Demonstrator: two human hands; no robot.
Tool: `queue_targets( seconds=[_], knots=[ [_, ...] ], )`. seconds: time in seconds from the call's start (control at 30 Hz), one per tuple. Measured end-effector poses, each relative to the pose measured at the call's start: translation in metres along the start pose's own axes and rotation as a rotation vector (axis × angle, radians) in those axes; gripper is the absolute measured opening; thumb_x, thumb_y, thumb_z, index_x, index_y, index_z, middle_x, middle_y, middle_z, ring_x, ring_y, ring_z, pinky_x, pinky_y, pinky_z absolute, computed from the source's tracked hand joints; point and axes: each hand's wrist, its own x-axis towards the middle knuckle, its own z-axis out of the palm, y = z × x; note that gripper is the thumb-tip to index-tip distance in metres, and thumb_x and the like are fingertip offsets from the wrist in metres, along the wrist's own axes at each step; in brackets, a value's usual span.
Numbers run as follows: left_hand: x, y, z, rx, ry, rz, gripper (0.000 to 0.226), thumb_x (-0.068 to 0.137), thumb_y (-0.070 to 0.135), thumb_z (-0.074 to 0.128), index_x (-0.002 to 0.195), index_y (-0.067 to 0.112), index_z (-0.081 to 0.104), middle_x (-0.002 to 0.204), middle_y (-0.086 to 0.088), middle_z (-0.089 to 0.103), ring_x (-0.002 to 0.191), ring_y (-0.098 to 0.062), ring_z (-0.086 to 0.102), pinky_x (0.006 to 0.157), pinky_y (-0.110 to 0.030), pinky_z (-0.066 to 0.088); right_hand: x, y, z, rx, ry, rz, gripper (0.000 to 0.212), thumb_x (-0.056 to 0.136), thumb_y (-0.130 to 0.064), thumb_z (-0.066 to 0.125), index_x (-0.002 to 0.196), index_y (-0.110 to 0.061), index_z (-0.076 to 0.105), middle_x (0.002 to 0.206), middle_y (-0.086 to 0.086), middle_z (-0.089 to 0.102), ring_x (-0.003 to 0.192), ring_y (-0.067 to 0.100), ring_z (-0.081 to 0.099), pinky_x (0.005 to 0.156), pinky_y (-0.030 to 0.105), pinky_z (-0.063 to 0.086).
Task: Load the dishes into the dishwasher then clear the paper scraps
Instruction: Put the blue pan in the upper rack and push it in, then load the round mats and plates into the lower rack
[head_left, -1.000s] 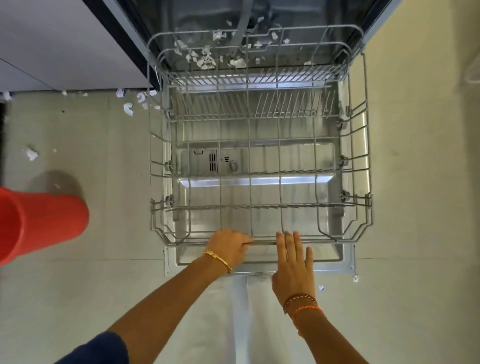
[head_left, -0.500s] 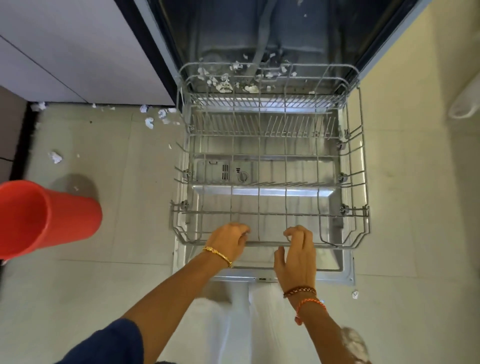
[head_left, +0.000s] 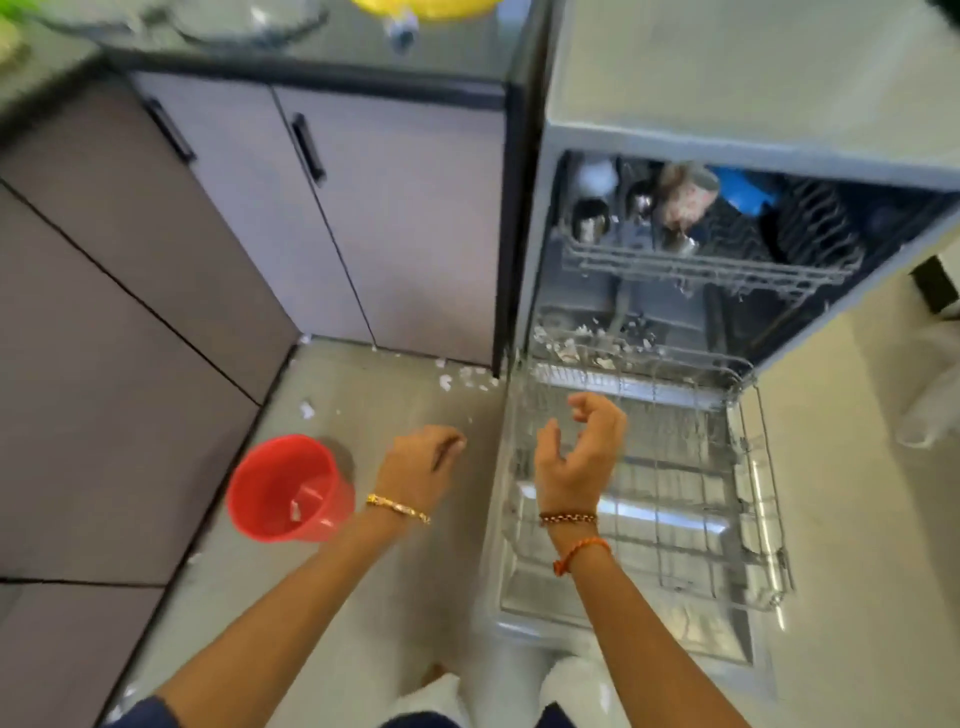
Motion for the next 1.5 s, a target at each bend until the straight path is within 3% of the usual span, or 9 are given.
queue_targets(
  seconds=[0.07,0.17,0.3,0.5,0.7,1.0,1.17,1.33,1.5],
  knots=[
    [0.005,0.001,-0.038,-0.100,0.119,-0.051,0.046,0.081,0.039,0.044,0.084,0.002,0.071,0.079,-0.012,0.070,0.068,-0.020,0.065,0.065,-0.027,0.048,0.009,-0.035,0.015,0.051,-0.022,-0.038,0.027,0.073,-0.016,0.045,0.099,-0.015,0.049,0.092,0.004,0.045,0.083,0.005,0.038,0.080,0.004,0.033],
    [0.036,0.005,-0.090,-0.255,0.284,-0.126,0.019,0.087,0.016,0.058,0.096,0.002,0.067,0.087,-0.004,0.065,0.069,-0.004,0.056,0.072,-0.019,0.047,0.038,-0.080,0.045,0.152,-0.071,-0.112,0.023,0.074,-0.020,0.047,0.097,-0.021,0.049,0.094,-0.001,0.046,0.081,0.003,0.040,0.079,0.002,0.034],
    [0.092,0.011,-0.137,-0.387,0.528,-0.146,0.019,0.089,0.009,0.057,0.106,0.004,0.062,0.099,-0.003,0.062,0.090,-0.014,0.058,0.083,-0.026,0.048,0.093,-0.121,0.080,0.243,-0.164,-0.175,0.026,0.077,-0.018,0.055,0.095,-0.035,0.047,0.098,-0.017,0.047,0.083,-0.004,0.047,0.074,0.004,0.038],
    [0.192,-0.016,-0.184,-0.558,0.669,-0.236,0.027,0.091,0.018,0.058,0.114,0.006,0.058,0.110,-0.006,0.060,0.101,-0.016,0.055,0.086,-0.030,0.045,0.188,-0.154,0.173,0.353,-0.146,-0.100,0.025,0.069,-0.046,0.050,0.094,-0.041,0.050,0.094,-0.017,0.055,0.076,0.008,0.053,0.063,0.015,0.044],
    [0.365,-0.056,-0.251,-0.729,0.772,-0.330,0.024,0.093,0.015,0.050,0.116,0.010,0.053,0.110,-0.003,0.055,0.100,-0.014,0.050,0.071,-0.014,0.041,0.318,-0.165,0.311,0.385,-0.345,0.035,0.026,0.081,-0.005,0.067,0.100,-0.021,0.058,0.091,-0.001,0.062,0.064,-0.001,0.055,0.054,0.007,0.043],
    [0.485,-0.118,-0.308,-0.650,0.886,-0.492,0.034,0.093,0.019,0.051,0.127,0.011,0.050,0.133,-0.007,0.049,0.122,-0.022,0.045,0.102,-0.034,0.036,0.404,-0.173,0.459,0.349,-0.712,0.230,0.054,0.083,-0.011,0.066,0.132,-0.005,0.044,0.131,0.014,0.050,0.098,0.019,0.051,0.086,0.028,0.039],
    [0.527,-0.174,-0.337,-0.570,0.843,-0.610,0.041,0.093,0.022,0.052,0.132,0.012,0.045,0.139,-0.007,0.043,0.128,-0.025,0.040,0.106,-0.039,0.032,0.428,-0.162,0.538,0.192,-0.775,0.301,0.076,0.080,-0.026,0.071,0.141,-0.006,0.031,0.146,0.015,0.034,0.132,0.030,0.037,0.109,0.043,0.031],
    [0.558,-0.211,-0.359,-0.829,0.611,-0.806,0.048,0.092,0.023,0.054,0.137,0.012,0.039,0.144,-0.011,0.036,0.130,-0.030,0.037,0.105,-0.039,0.031,0.440,-0.162,0.578,-0.045,-0.693,0.289,0.075,0.078,-0.031,0.071,0.139,-0.006,0.036,0.144,0.012,0.040,0.130,0.029,0.039,0.110,0.042,0.031],
    [0.583,-0.245,-0.379,-1.058,0.716,-0.917,0.044,0.090,0.010,0.056,0.131,0.003,0.044,0.127,-0.015,0.049,0.115,-0.032,0.046,0.101,-0.040,0.036,0.460,-0.165,0.590,-0.151,-0.750,0.307,0.062,0.083,-0.031,0.067,0.135,-0.008,0.044,0.138,0.009,0.048,0.124,0.026,0.045,0.106,0.036,0.035]
  ],
)
